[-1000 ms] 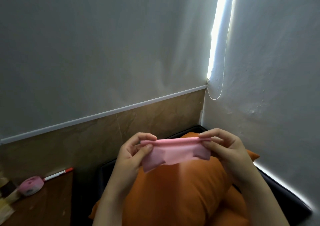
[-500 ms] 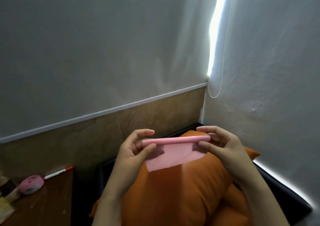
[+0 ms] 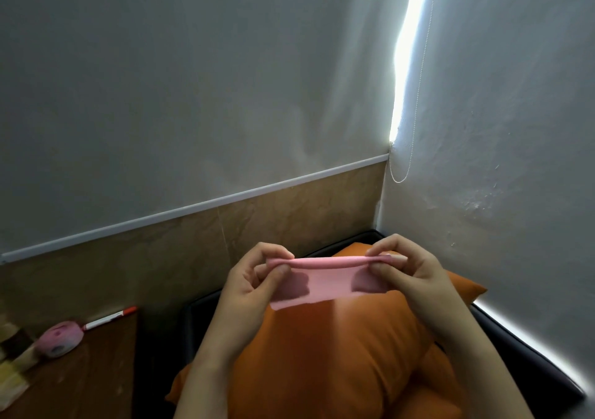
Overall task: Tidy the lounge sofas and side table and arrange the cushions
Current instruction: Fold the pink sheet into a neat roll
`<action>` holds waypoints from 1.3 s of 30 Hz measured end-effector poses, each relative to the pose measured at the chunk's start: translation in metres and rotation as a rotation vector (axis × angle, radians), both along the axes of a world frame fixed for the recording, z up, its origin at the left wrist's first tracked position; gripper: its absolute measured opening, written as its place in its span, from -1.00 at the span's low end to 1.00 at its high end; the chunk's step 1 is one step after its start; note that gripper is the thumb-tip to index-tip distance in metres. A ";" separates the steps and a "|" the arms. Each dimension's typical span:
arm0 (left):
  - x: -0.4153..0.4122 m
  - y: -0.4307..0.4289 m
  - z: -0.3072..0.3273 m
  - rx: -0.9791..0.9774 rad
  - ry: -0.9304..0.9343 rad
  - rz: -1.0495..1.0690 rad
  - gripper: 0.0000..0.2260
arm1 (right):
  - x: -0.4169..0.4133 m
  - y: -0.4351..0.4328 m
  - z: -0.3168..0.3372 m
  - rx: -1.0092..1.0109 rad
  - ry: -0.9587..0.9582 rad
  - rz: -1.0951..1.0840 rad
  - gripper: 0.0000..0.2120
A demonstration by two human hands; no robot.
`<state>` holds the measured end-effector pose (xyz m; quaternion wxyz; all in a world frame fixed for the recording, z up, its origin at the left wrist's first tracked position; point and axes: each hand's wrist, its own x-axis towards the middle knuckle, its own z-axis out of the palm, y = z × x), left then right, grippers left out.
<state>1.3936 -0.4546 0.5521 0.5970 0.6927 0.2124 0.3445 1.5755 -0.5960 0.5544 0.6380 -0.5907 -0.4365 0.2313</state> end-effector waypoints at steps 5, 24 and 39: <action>0.001 0.000 0.000 0.017 0.009 -0.009 -0.89 | 0.003 -0.001 -0.001 0.002 0.023 0.029 -0.87; -0.001 -0.005 0.006 -0.026 -0.011 0.037 -0.91 | 0.009 0.002 0.002 0.040 0.047 0.065 -0.58; 0.003 -0.006 0.001 -0.062 -0.038 0.025 -0.88 | 0.001 -0.003 0.009 0.045 0.054 -0.003 -0.82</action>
